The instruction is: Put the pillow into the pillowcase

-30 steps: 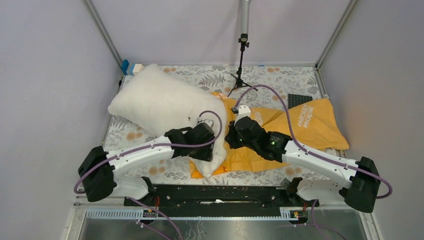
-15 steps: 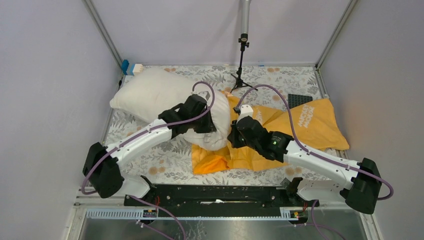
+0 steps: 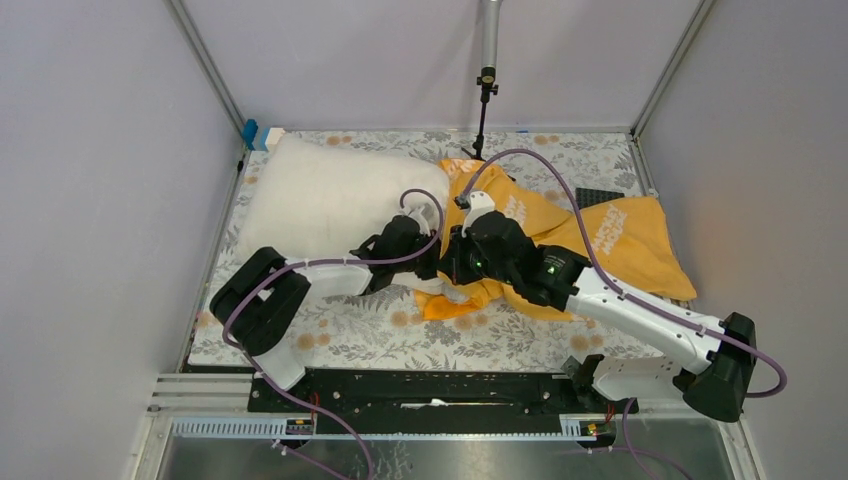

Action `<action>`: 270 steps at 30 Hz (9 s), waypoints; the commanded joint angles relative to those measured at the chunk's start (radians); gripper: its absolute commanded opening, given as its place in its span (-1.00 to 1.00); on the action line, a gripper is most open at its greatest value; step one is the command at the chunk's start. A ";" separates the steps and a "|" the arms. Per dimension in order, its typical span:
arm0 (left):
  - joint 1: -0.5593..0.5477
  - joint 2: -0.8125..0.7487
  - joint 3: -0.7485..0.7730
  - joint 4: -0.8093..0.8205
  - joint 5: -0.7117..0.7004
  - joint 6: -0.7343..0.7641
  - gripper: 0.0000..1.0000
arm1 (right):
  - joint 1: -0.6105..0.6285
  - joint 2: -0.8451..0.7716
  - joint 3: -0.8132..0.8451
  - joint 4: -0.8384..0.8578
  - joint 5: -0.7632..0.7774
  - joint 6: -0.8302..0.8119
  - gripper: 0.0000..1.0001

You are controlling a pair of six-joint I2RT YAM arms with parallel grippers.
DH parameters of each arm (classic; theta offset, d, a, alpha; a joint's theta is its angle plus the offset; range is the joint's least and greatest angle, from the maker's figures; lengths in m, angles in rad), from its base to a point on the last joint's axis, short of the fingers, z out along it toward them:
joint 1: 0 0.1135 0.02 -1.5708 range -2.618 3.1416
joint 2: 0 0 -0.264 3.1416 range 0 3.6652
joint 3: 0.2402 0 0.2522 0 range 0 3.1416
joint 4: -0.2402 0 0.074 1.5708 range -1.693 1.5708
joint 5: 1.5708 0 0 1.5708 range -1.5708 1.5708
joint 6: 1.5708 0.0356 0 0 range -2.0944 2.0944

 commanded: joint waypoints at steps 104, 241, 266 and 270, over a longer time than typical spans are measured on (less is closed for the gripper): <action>0.180 -0.383 0.313 -0.769 -0.559 0.374 0.95 | -0.123 0.070 0.002 -0.053 0.175 0.051 0.14; -0.004 -0.519 -0.300 -0.330 -0.133 0.112 -1.00 | -0.035 0.870 1.173 -0.486 0.418 -0.086 -1.00; 0.056 -0.351 -0.049 -0.160 -0.120 -0.126 -1.00 | 0.101 -0.057 -0.012 -0.275 0.458 0.232 0.15; 0.056 -0.328 -0.029 -0.151 -0.112 -0.130 -1.00 | 0.159 -0.111 -0.173 -0.209 0.452 0.332 0.21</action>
